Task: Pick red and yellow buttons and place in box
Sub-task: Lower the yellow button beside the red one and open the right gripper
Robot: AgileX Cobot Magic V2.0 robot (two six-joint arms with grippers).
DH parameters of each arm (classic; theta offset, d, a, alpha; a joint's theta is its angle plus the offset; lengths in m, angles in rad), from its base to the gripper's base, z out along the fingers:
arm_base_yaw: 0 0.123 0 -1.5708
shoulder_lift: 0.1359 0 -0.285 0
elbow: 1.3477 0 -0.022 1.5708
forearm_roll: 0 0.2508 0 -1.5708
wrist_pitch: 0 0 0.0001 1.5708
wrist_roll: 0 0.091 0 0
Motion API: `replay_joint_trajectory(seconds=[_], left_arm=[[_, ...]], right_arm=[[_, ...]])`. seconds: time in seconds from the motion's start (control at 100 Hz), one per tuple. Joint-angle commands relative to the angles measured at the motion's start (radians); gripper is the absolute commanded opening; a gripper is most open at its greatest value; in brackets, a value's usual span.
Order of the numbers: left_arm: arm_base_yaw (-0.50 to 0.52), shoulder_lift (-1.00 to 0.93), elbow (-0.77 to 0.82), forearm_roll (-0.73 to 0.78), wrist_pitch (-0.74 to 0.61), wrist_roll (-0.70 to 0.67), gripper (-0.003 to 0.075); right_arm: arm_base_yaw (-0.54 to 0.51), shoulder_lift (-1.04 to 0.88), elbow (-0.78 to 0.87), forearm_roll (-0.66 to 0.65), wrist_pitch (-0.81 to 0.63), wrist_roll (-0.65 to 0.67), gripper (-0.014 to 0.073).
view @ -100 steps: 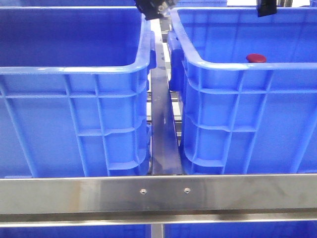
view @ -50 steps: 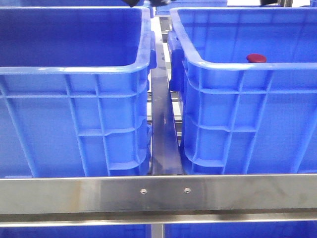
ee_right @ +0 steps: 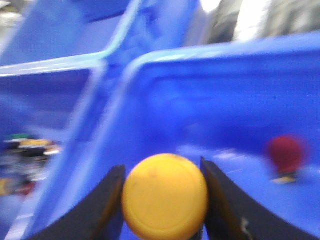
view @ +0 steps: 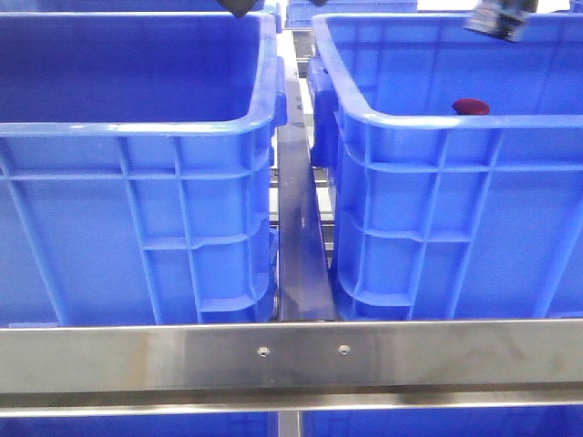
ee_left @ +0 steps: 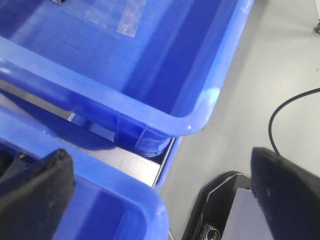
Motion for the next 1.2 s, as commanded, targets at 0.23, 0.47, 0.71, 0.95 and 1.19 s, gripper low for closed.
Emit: replay_joint_trajectory(seconds=[0.23,0.47,0.71,0.95,1.19], left_arm=[[-0.007,-0.032,-0.028,-0.032,-0.037,-0.002,0.067],[-0.007,-0.032,-0.028,-0.032,-0.037,-0.002,0.067],[-0.007,-0.032,-0.028,-0.032,-0.037,-0.002,0.067],[-0.007,-0.032,-0.028,-0.032,-0.037,-0.002,0.067],[-0.007,-0.032,-0.028,-0.032,-0.037,-0.002,0.067]], right_arm=[[-0.008,0.063,-0.039,-0.001,-0.297,-0.194,0.0198],[-0.008,0.198,-0.042,-0.001,-0.437,-0.237,0.0198],[-0.008,0.338,-0.141,-0.001,-0.453,-0.263,0.0198],[-0.013,0.438,-0.232,-0.001,-0.438,-0.263,0.0198],[-0.013,0.468,-0.239,-0.001,-0.436,-0.263,0.0208]])
